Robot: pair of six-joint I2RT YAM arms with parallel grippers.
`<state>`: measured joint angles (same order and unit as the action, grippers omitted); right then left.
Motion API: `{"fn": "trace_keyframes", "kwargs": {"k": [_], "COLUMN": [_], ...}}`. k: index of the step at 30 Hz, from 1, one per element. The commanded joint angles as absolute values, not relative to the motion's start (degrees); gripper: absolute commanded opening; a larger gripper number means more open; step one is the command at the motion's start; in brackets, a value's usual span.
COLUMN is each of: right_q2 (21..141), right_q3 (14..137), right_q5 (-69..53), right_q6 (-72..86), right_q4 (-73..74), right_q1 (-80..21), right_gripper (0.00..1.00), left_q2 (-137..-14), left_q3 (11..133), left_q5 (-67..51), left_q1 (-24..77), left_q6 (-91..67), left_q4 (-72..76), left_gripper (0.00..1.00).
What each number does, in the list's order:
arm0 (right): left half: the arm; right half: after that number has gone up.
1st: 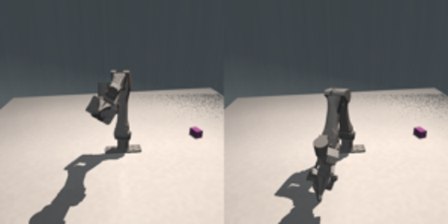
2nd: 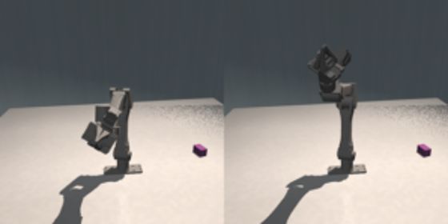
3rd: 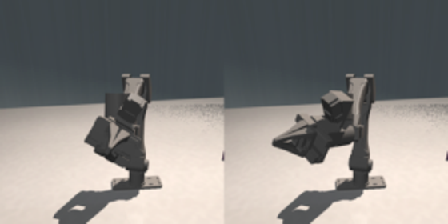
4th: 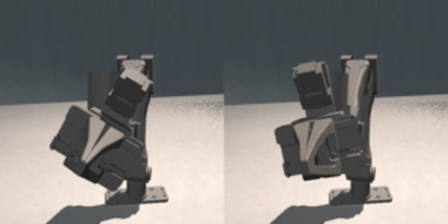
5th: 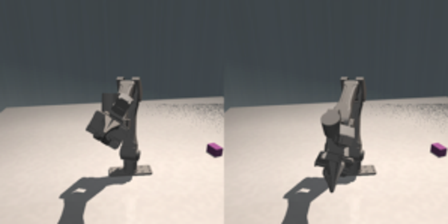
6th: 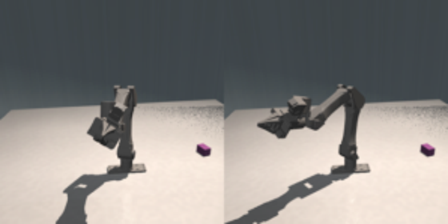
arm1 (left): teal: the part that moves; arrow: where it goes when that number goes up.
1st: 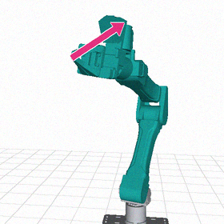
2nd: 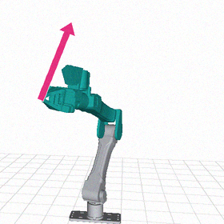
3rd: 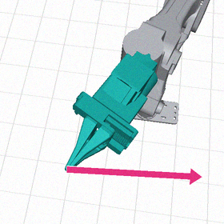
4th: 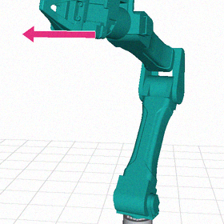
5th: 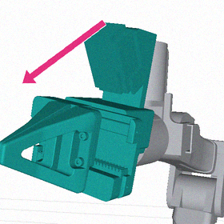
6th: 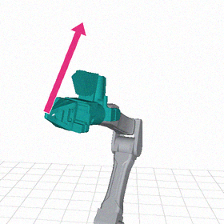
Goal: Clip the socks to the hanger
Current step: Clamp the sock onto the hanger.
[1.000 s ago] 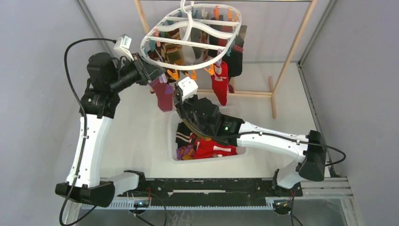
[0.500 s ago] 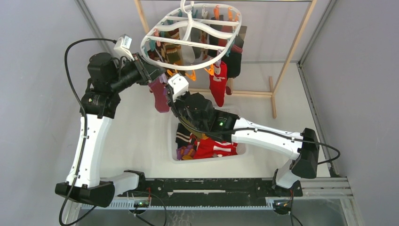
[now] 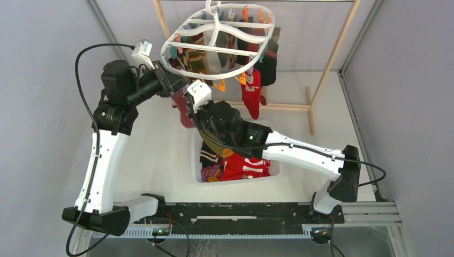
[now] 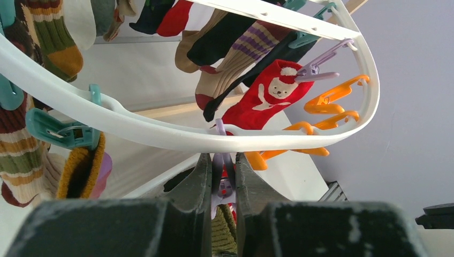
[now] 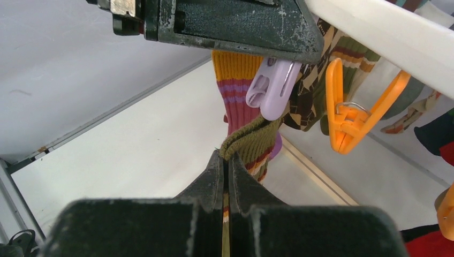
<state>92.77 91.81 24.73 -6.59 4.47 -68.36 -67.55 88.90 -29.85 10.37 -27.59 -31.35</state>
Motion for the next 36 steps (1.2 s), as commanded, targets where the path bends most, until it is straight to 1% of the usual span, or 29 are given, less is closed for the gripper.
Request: {"fn": "trace_keyframes", "kwargs": {"k": [1,14,21,36], "right_q2": [93.26,94.16,94.81,93.42], "right_q3": [95.36,99.31,100.35,101.26], "right_q5": [24.00,24.17,23.42,22.53], "right_q6": [-8.03,-8.63,-7.38,-5.67], "right_q4": [4.77,7.28,8.70,8.97], "right_q1": [-68.35,-68.35,-67.62,-66.28], "right_gripper": [0.00,0.00,0.00,0.00], "left_q2": [-66.92,-66.18,-64.75,-64.36], "left_q3": [87.48,86.58,84.13,83.50], "left_q5": [-29.29,-27.12,-26.57,-22.22], "left_q1": [10.90,10.90,11.28,13.29], "left_q6": [-27.87,-25.94,-27.41,-24.78], "left_q4": [-30.09,-28.82,-25.09,-24.87], "left_gripper": [0.04,0.04,0.03,0.02]}}
